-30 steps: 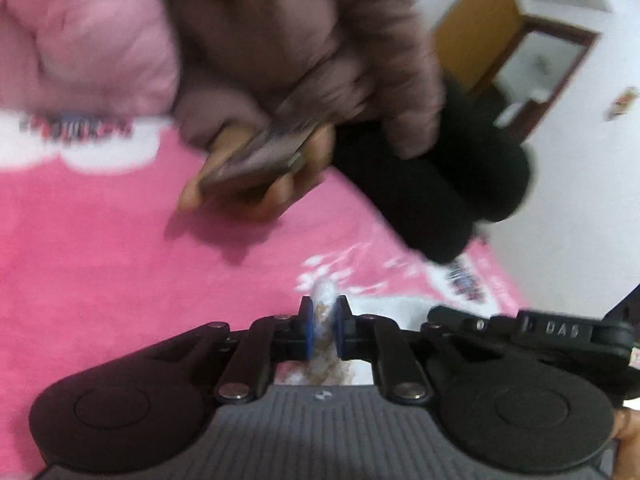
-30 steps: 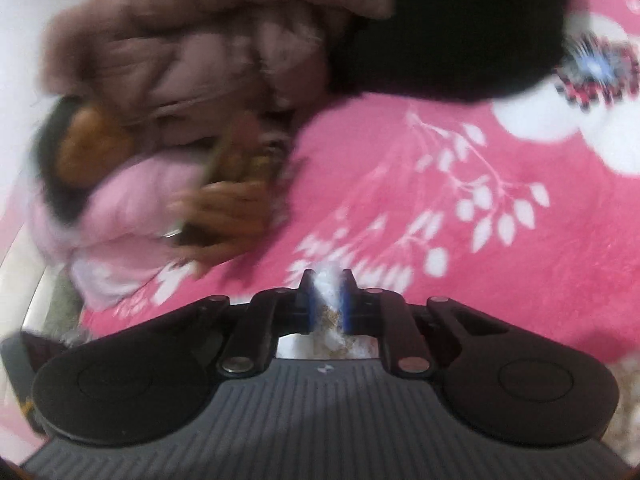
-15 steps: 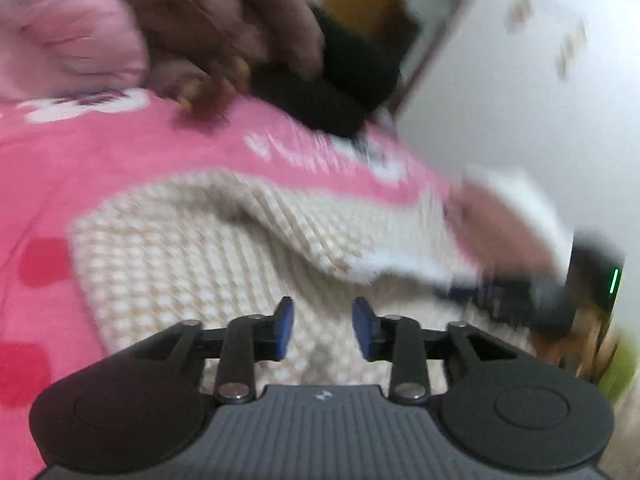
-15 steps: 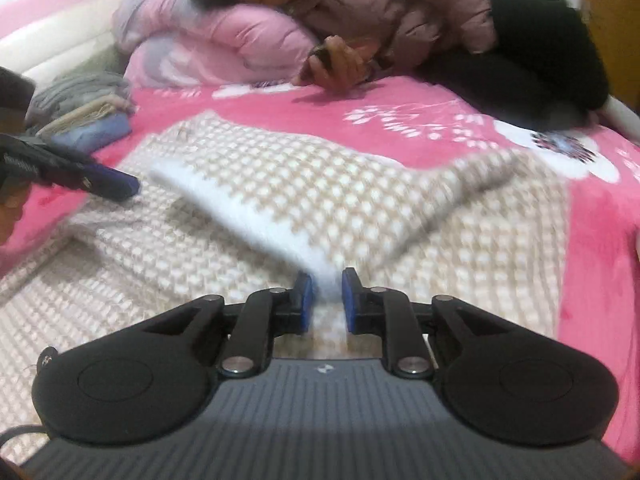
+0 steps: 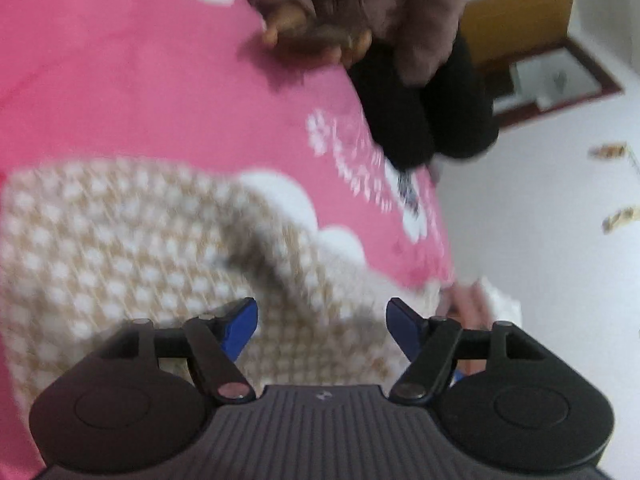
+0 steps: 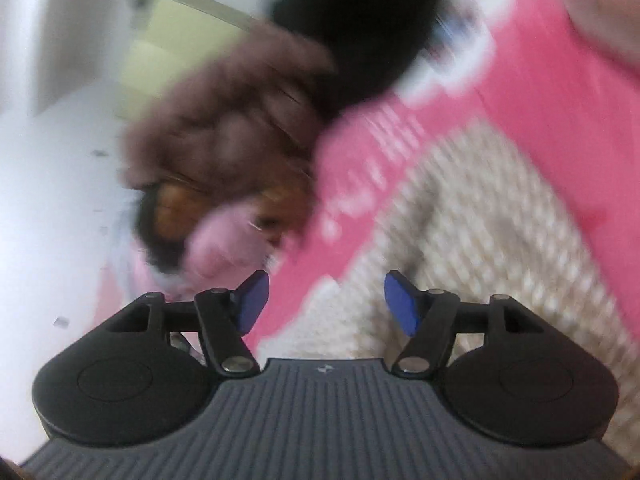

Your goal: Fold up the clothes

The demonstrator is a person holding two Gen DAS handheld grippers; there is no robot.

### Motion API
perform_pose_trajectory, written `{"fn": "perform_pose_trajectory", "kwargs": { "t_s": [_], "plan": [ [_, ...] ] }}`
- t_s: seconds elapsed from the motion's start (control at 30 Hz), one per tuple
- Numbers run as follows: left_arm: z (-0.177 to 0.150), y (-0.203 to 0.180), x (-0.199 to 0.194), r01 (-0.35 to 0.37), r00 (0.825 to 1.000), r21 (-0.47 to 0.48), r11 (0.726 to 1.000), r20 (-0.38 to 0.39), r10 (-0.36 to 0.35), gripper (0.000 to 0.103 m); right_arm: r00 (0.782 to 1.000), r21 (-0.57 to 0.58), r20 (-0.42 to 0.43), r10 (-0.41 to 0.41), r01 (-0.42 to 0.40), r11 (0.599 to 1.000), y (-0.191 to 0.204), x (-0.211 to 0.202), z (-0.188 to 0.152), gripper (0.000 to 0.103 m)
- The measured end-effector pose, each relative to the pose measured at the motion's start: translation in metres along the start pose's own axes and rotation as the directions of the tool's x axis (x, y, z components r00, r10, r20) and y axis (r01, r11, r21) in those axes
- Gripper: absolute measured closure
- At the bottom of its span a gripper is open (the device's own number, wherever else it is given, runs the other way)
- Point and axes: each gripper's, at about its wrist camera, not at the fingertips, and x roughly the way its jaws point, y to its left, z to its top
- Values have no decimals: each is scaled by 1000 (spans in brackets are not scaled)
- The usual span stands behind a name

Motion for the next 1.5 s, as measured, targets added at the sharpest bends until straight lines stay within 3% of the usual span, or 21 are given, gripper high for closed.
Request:
{"fn": "perform_pose_trajectory", "kwargs": {
  "t_s": [0.13, 0.17, 0.2, 0.23, 0.27, 0.3, 0.4, 0.6, 0.7, 0.83, 0.87, 0.9, 1.0, 1.03, 1.13, 1.23, 1.3, 1.33, 1.37, 1.47, 1.5],
  "plan": [
    [-7, -3, 14, 80, 995, 18, 997, -54, -79, 35, 984, 64, -169, 49, -39, 997, -7, 39, -23, 39],
    [-6, -4, 20, 70, 996, 28, 997, -53, -68, 46, 981, 61, -183, 58, -48, 997, -6, 44, -28, 40],
    [-5, -5, 26, 56, 997, 41, 998, -49, -54, 66, 981, 45, -186, 56, -48, 998, -4, 48, -32, 42],
    [-4, -6, 32, 42, 998, 54, 998, -45, -39, 75, 983, 19, -179, 45, -42, 999, 0, 51, -35, 53],
    [-4, -6, 34, 36, 999, 57, 998, -28, -34, 81, 985, 1, -170, 39, -39, 999, 4, 55, -32, 80],
    [2, -7, 37, 46, 999, 46, 998, 7, -46, 86, 986, -16, -160, 33, -36, 999, 9, 60, -30, 89],
    [21, -13, 39, 87, 992, 22, 996, 86, -89, 87, 989, -78, -146, 16, -28, 997, 18, 71, -18, 92],
    [-1, 8, 34, 49, 998, 117, 992, 35, -53, 88, 992, -203, -128, -16, -11, 979, 31, 89, 6, 92],
    [-14, 19, 32, 53, 997, 155, 986, 42, -61, 88, 983, -215, -177, -40, 1, 977, 1, 80, -13, 92],
    [-27, -3, 23, -64, 994, 337, 939, 103, 30, 80, 985, -178, -174, 11, -42, 983, -16, 71, -19, 91],
    [-31, -9, 16, -111, 989, 381, 918, 132, 65, 68, 985, -187, -172, 9, -42, 981, -15, 68, -19, 87],
    [-36, -15, 8, -162, 981, 421, 893, 164, 100, 56, 985, -208, -175, -8, -29, 978, -12, 62, -19, 85],
    [-54, -30, -24, -324, 935, 541, 776, 309, 174, 44, 990, -297, -111, -88, 52, 953, 0, 28, -21, 59],
    [-57, -38, -30, -368, 912, 550, 750, 370, 176, 44, 990, -337, -64, -124, 96, 937, 4, 13, -21, 47],
    [-66, -63, -45, -493, 821, 543, 679, 549, 156, 47, 980, -437, 95, -173, 197, 878, 25, -20, -21, 47],
    [-60, -88, -28, -414, 854, 572, 708, 513, 85, 47, 978, -490, 181, -108, 185, 852, 54, -25, -19, 49],
    [-59, -95, -5, -389, 883, 614, 687, 462, 87, 46, 975, -555, 213, -63, 174, 814, 78, -10, -25, 55],
    [-60, -94, 14, -413, 888, 634, 654, 439, 135, 47, 970, -608, 234, -61, 195, 770, 90, 3, -32, 57],
    [-59, -84, 23, -415, 892, 630, 657, 424, 157, 47, 968, -654, 244, -65, 213, 725, 97, 16, -38, 60],
    [-54, -51, 42, -402, 903, 595, 696, 382, 195, 46, 956, -767, 238, -170, 293, 571, 82, 62, -60, 68],
    [-52, -39, 48, -399, 907, 583, 708, 367, 208, 48, 953, -761, 237, -191, 304, 573, 65, 67, -60, 71]
  ]
}}
